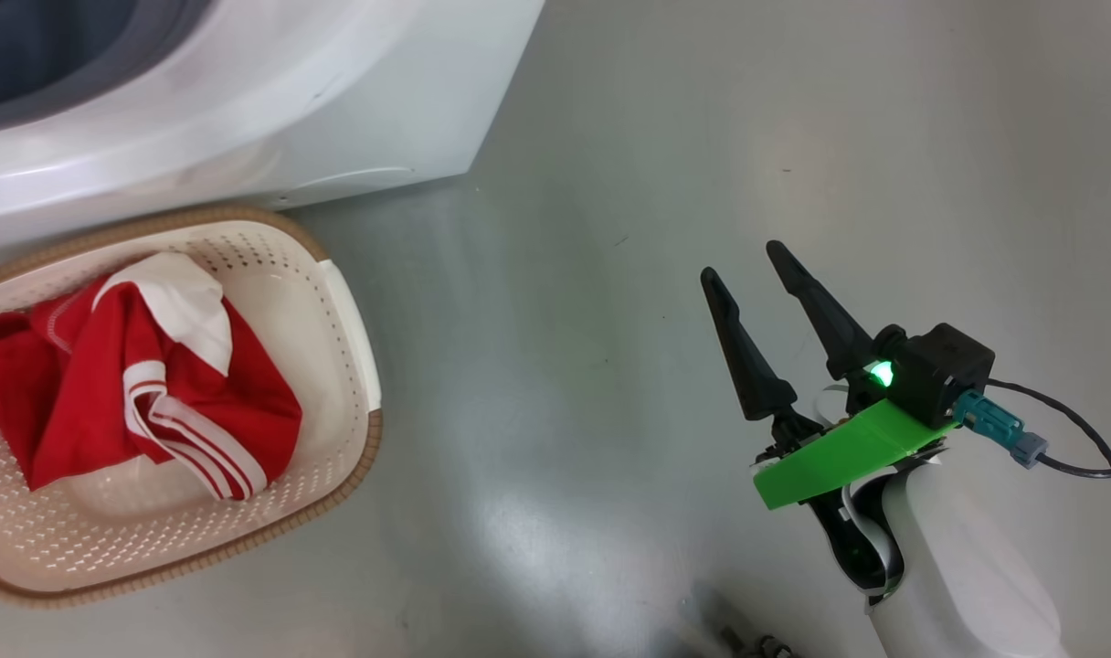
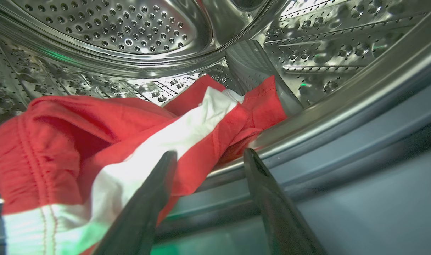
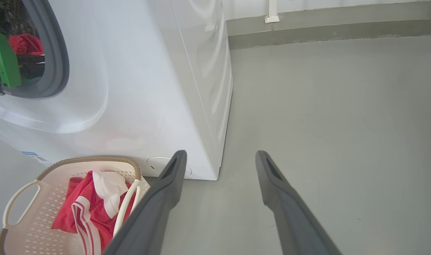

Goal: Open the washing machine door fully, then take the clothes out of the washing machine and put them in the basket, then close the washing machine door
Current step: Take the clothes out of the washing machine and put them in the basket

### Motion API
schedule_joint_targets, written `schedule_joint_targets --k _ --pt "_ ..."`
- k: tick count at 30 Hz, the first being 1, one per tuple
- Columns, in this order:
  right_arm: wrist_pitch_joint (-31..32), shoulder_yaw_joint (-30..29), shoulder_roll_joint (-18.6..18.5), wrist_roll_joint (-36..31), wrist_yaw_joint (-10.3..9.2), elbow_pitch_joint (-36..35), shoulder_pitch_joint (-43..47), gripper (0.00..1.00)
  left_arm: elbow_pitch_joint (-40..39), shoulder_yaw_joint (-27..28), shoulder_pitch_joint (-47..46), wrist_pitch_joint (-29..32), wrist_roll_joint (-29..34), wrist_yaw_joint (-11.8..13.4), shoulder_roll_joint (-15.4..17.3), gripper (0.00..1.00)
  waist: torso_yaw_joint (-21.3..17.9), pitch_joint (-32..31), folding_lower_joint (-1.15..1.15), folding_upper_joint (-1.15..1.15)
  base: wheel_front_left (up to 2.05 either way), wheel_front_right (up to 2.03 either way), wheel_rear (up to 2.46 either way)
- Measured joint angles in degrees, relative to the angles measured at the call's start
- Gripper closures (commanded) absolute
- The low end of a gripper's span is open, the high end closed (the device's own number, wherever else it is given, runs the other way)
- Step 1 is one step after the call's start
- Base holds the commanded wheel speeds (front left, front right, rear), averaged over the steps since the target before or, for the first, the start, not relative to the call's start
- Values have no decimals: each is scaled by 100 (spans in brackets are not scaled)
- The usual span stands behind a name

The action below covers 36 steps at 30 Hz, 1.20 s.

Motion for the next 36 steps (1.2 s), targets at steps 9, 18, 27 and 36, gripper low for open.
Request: schedule_joint_targets --k 9,18,27,36 --pt "0 14 36 26 0 -3 0 0 -1 -47 -8 54 -77 9 157 45 -128 59 0 0 0 0 0" --pt "0 -2 49 26 0 -26 0 0 1 -130 -8 87 -163 56 158 100 -140 80 0 0 0 0 0" --pt "0 -37 54 25 0 -22 -1 0 3 -102 -10 -235 -383 58 67 100 -44 36 0 0 0 0 0" --pt "0 -124 1 25 0 -20 -1 0 -146 374 198 -554 -1074 -19 -301 100 140 -126 0 0 0 0 0"
